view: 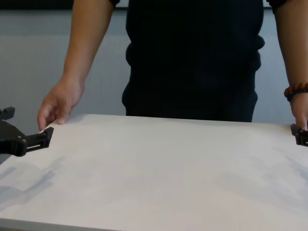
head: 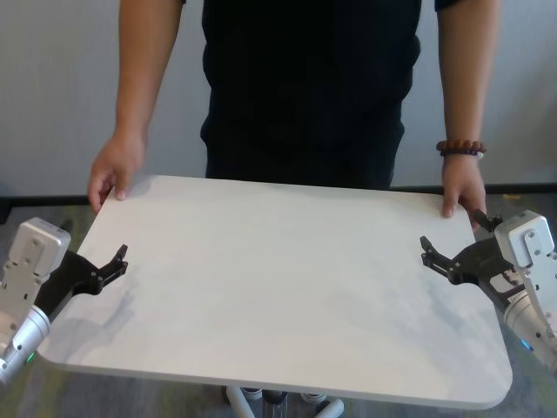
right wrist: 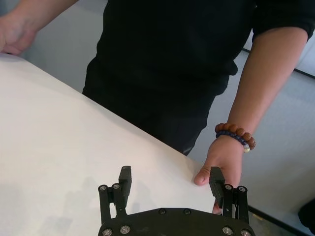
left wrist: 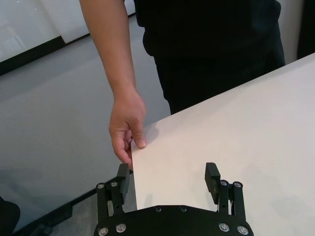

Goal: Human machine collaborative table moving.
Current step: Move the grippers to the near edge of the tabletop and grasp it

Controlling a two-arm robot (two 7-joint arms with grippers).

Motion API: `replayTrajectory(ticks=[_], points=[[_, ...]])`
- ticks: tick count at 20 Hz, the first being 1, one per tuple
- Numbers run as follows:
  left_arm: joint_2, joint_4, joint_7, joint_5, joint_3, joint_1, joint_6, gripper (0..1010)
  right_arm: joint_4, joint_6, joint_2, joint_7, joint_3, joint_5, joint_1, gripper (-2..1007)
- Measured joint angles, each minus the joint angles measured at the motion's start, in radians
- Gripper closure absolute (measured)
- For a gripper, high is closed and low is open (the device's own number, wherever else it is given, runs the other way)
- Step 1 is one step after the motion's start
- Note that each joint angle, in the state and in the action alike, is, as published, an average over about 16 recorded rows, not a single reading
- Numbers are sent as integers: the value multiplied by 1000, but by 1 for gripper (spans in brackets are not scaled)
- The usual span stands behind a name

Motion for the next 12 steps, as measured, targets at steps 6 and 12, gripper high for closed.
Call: replayTrajectory(ticks=[6, 12], points=[[0, 0, 0, 0, 0, 0, 0, 17, 0, 0, 0, 0, 0, 0, 0, 4], [0, 0, 0, 0, 0, 0, 0, 17, 0, 0, 0, 0, 0, 0, 0, 4]])
